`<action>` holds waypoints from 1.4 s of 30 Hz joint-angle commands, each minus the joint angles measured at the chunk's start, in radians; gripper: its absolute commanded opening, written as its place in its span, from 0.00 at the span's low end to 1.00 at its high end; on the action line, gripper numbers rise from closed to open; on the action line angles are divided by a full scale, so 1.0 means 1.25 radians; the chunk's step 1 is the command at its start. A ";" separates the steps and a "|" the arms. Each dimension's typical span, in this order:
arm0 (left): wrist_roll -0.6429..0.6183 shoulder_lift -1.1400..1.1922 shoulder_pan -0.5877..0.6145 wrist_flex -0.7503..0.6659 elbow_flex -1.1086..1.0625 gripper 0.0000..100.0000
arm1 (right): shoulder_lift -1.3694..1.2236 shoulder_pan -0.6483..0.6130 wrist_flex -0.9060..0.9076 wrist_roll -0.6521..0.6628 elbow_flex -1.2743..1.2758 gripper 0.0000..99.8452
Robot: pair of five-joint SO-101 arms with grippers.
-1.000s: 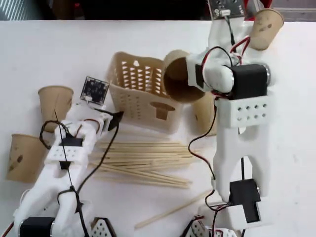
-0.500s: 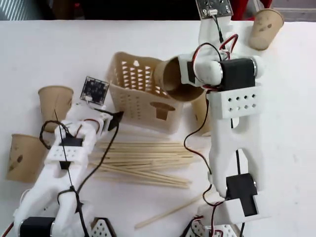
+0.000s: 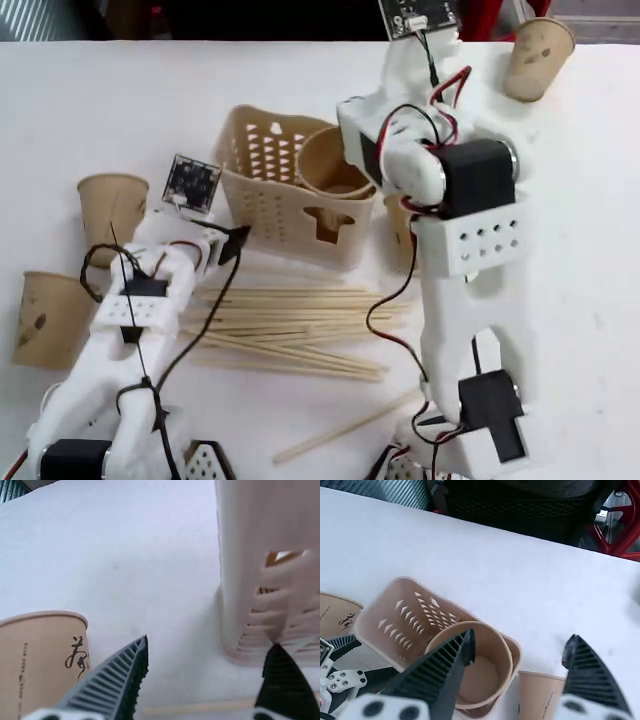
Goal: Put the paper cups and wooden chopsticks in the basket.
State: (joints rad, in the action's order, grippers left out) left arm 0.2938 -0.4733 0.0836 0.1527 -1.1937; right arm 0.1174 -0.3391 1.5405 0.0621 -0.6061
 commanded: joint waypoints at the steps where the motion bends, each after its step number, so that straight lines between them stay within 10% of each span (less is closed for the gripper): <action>1: -0.005 -0.003 0.006 -0.017 0.006 0.35 | 0.029 0.109 -0.007 0.065 0.005 0.29; 13: -0.005 -0.003 0.018 -0.018 0.009 0.35 | -0.331 0.282 0.015 0.063 0.011 0.29; 26: -0.005 -0.003 0.014 -0.018 0.007 0.35 | -0.538 0.287 -0.060 -0.349 -0.080 0.22; 42: -0.005 -0.002 0.013 -0.018 0.006 0.35 | -0.630 0.312 0.158 0.034 -0.354 0.32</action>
State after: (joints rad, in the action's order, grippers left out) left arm 0.2938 -0.4733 0.0882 0.1527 -1.1937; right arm -0.7342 0.0107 1.6019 -0.0928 -0.9221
